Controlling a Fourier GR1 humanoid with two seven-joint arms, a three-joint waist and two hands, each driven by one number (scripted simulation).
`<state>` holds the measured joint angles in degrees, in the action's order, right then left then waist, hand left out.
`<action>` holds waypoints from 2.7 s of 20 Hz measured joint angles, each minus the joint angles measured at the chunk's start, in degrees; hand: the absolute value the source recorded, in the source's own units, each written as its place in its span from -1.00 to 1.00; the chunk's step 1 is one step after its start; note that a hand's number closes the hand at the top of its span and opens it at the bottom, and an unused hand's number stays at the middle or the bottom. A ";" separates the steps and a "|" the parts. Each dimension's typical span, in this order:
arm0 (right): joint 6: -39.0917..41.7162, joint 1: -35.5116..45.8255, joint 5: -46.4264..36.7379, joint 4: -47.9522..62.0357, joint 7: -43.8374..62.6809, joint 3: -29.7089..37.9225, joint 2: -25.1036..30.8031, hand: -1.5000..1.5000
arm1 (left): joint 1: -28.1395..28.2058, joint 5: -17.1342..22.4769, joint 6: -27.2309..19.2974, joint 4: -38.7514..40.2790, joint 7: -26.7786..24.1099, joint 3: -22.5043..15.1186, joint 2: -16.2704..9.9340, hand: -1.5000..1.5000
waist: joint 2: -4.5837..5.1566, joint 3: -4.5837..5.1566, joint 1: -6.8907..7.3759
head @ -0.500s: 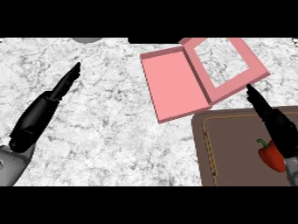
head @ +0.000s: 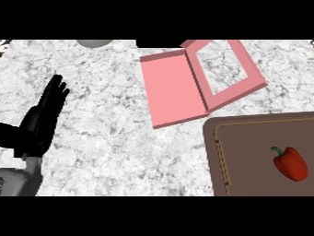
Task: Pick the bell pepper from the tray and place it in the cardboard box
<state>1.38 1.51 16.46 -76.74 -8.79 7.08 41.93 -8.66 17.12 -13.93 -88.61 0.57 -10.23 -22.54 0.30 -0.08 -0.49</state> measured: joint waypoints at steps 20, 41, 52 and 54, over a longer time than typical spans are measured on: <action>31.31 -0.91 -12.42 8.29 -18.63 -0.64 25.86 -1.00 | 1.12 2.48 -3.33 -3.53 7.14 3.16 3.21 0.00 | -0.35 0.14 0.64; 37.75 -3.92 -12.37 -15.18 7.36 3.39 11.33 -1.00 | 2.89 -2.34 -0.60 -4.60 7.72 5.84 7.86 0.00 | -0.36 0.10 0.29; 38.84 -2.91 -20.63 -17.24 10.34 5.16 2.10 -1.00 | 2.64 -3.79 1.95 -6.16 10.58 8.75 8.80 0.00 | -0.35 0.09 0.43; 39.36 -2.52 -22.52 -16.55 9.77 5.32 0.87 -1.00 | 2.61 -3.73 2.78 -6.10 10.45 9.65 8.94 0.00 | -0.34 0.09 0.46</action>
<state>40.74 -1.01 -6.05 -93.29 0.98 12.40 42.80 -6.05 13.39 -11.14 -94.70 11.02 -0.58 -13.59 -0.03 0.01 -0.03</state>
